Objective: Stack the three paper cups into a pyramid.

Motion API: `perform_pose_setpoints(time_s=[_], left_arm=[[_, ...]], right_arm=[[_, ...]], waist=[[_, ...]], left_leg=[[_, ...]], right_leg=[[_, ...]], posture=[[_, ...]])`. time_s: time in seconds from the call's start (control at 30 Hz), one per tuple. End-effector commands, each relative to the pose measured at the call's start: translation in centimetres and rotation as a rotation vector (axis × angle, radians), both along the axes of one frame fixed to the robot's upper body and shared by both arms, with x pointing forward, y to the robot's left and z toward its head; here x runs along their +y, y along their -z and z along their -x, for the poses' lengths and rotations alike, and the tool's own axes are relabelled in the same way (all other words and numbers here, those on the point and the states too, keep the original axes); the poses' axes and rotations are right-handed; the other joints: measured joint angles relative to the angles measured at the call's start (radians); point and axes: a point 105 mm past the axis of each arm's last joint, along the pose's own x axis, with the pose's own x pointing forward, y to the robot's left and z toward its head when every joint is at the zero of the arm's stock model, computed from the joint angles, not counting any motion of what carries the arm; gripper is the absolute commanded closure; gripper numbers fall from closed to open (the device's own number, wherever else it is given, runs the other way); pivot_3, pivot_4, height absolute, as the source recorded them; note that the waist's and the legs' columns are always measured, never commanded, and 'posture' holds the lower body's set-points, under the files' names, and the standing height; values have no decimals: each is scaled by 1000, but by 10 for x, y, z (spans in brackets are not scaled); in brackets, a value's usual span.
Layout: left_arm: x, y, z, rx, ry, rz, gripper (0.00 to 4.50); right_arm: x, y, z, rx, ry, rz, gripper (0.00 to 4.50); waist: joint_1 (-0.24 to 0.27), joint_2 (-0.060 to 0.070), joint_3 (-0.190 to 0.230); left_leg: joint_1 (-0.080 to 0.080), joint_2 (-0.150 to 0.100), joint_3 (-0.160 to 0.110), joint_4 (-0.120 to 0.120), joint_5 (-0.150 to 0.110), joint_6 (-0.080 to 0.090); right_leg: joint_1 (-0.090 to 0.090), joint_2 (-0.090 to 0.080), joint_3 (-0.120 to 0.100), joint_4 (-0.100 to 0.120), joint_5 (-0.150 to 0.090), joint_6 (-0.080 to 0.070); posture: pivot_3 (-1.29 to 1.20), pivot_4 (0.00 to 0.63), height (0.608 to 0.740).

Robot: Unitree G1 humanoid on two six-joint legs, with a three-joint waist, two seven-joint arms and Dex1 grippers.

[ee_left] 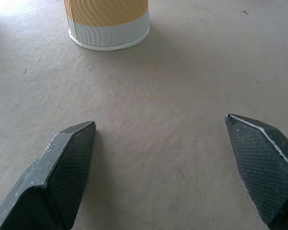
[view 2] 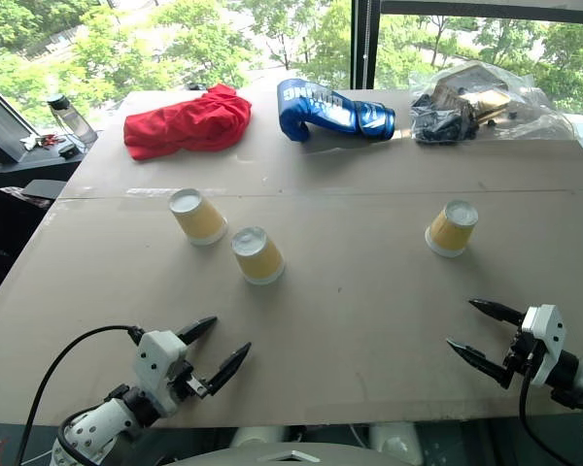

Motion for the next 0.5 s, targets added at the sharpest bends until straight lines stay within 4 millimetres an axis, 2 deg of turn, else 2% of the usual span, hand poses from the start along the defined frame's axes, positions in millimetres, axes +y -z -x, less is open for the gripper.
perform_pose_setpoints(time_s=[0.03,0.33,0.5], left_arm=[[4,-5,3,-8,15,-10,84],[12,-11,3,-12,34,-11,84],[9,-11,4,-13,43,-1,84]], right_arm=[[-1,-9,-1,-43,7,-5,0],[10,-9,5,-57,-26,-21,0],[9,-13,2,-69,-11,-30,0]], waist=[[0,0,0],[0,-3,2],[0,-4,3]], left_leg=[[0,0,0,0,0,0],[-1,0,-1,0,0,0],[-1,0,-1,0,0,0]], right_leg=[[0,0,0,0,0,0],[0,0,-1,0,0,0],[0,0,-1,0,0,0]], posture=[[0,150,740],[0,150,740],[0,150,740]])
